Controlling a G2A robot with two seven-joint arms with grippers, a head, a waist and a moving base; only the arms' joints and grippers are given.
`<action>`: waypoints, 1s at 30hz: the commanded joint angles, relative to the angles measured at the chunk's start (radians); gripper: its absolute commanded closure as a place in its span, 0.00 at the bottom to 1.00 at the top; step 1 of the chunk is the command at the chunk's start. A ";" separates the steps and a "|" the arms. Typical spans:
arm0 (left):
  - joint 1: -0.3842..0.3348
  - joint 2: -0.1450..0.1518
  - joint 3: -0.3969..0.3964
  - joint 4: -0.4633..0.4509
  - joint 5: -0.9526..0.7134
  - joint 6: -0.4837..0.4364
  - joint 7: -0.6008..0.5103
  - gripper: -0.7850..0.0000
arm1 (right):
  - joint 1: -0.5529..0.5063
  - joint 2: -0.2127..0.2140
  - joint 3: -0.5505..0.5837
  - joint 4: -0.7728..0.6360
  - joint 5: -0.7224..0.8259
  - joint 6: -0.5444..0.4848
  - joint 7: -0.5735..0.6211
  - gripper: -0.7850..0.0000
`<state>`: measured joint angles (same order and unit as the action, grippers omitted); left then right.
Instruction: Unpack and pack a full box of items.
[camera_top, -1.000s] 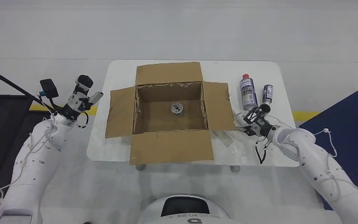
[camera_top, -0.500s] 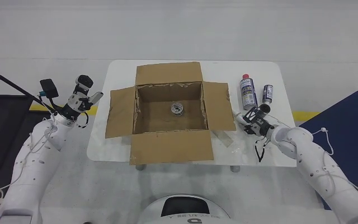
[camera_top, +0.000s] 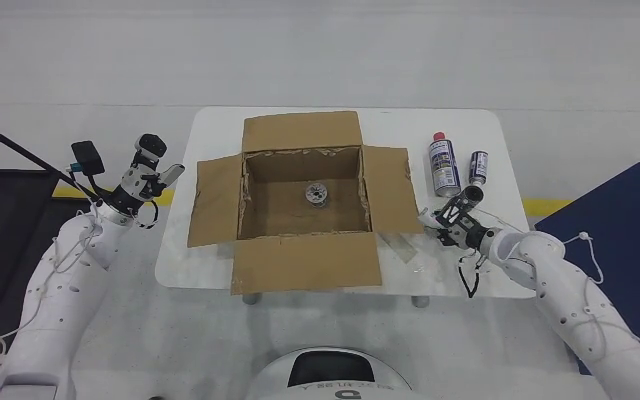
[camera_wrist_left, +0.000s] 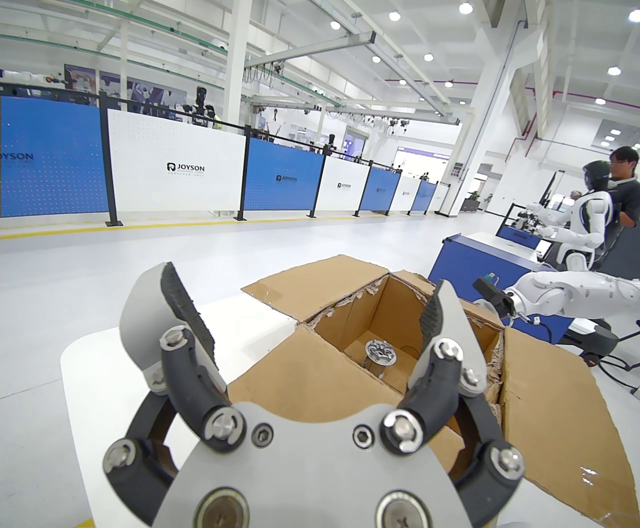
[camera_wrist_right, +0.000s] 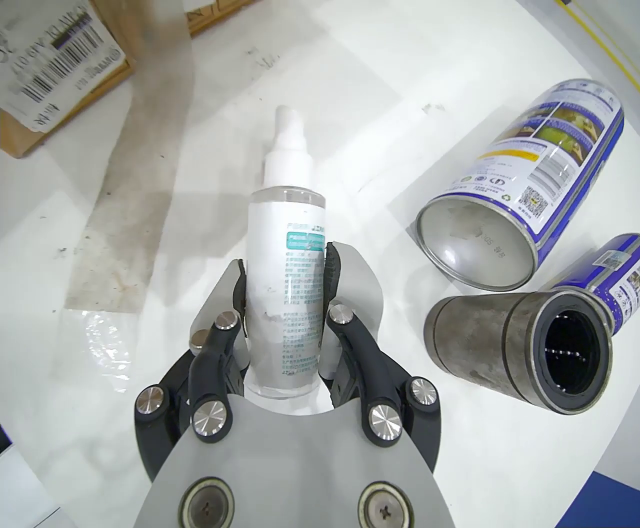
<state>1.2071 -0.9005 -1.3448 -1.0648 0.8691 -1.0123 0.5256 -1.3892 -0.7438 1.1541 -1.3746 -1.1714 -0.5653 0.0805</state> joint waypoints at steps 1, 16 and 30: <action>0.000 0.000 0.000 0.000 0.000 0.000 0.000 0.00 | -0.028 0.007 0.028 -0.020 -0.004 -0.009 -0.014 1.00; 0.000 0.000 0.000 0.000 0.000 0.000 0.000 0.00 | -0.319 0.063 0.400 -0.142 0.159 -0.170 -0.263 1.00; 0.000 0.000 0.000 0.000 0.000 0.000 0.000 0.00 | -0.332 0.058 0.442 -0.164 0.317 -0.226 -0.226 1.00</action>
<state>1.2071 -0.9005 -1.3448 -1.0648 0.8691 -1.0123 0.5256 -1.7213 -0.6860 1.5964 -1.5383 -0.8542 -0.7918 -0.1449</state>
